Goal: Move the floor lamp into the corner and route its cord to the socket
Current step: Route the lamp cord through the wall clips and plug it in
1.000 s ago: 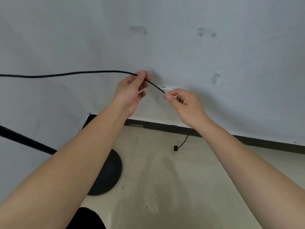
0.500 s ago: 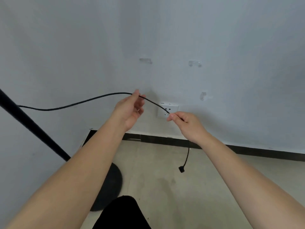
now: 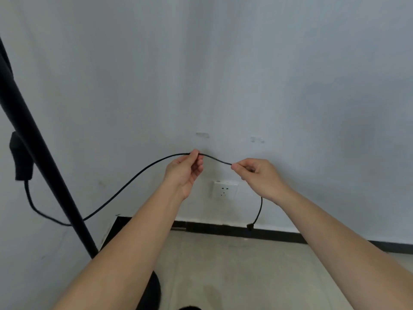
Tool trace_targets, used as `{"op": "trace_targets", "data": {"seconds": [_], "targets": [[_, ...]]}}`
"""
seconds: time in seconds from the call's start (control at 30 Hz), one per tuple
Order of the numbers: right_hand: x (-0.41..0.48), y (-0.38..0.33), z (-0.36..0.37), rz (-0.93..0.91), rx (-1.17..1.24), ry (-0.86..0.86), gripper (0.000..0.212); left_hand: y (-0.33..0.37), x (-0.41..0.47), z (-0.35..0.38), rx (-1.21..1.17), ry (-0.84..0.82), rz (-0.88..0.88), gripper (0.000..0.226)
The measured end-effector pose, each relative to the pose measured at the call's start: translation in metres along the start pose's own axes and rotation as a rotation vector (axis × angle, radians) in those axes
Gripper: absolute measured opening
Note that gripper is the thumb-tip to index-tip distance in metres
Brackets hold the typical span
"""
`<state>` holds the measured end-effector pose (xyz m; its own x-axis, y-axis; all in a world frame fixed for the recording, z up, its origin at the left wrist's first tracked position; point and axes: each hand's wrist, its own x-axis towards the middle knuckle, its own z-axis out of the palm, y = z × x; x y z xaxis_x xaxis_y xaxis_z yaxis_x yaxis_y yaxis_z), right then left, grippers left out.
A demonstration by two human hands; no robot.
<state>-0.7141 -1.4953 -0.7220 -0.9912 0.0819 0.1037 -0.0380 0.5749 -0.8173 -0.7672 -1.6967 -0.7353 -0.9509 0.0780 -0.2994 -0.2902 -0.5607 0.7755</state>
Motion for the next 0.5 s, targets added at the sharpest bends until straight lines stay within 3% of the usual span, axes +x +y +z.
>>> {"op": "trace_targets", "data": {"seconds": [0.2, 0.5], "targets": [[0.038, 0.001, 0.019, -0.054, 0.116, 0.13, 0.014, -0.001, 0.031, 0.004, -0.107, -0.033, 0.001, 0.009], [0.063, -0.013, 0.029, -0.195, 0.078, 0.125, 0.012, -0.002, 0.048, 0.011, -0.216, 0.038, -0.013, 0.003]]}}
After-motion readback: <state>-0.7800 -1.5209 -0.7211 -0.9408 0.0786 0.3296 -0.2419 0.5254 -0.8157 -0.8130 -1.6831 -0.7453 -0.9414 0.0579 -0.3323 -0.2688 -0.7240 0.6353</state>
